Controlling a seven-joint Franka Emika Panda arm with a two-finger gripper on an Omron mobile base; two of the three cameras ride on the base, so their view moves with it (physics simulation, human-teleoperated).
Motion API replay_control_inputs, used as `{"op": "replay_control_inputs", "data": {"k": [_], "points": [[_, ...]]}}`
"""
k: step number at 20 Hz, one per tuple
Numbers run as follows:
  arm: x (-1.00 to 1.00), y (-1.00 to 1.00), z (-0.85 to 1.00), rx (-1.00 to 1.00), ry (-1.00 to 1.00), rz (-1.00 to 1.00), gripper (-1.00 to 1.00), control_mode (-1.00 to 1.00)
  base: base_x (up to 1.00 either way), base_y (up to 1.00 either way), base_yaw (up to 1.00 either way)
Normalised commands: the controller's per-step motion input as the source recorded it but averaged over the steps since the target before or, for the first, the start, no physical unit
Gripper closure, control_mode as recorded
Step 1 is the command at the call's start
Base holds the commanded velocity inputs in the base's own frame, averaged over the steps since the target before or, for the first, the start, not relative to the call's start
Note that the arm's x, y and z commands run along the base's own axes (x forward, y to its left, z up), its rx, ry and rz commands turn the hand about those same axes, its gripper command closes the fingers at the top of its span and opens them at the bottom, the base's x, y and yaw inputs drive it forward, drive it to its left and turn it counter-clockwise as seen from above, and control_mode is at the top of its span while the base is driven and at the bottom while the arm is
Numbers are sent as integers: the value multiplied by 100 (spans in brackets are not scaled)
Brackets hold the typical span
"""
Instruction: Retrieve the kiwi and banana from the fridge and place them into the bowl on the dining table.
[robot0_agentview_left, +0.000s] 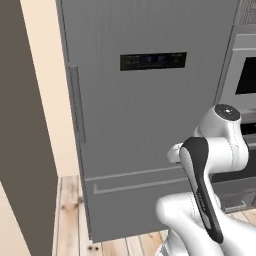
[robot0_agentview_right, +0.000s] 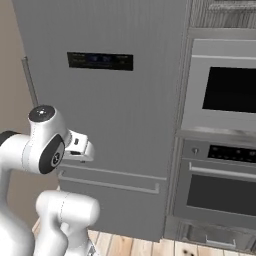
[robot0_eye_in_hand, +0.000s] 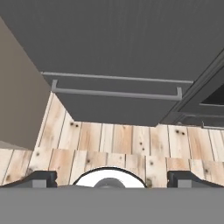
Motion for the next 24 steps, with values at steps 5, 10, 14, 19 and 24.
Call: {"op": "replay_control_inputs", "data": {"k": [5,10,14,19,24], "points": [[0,0,0,0,0,0,-100,100,-41,51,0],[0,0,0,0,0,0,-100,100,-35,51,0],[0,0,0,0,0,0,-100,100,-21,52,0],[0,0,0,0,0,0,-100,100,-12,54,0],[0,0,0,0,0,0,-100,100,-14,47,0]]}}
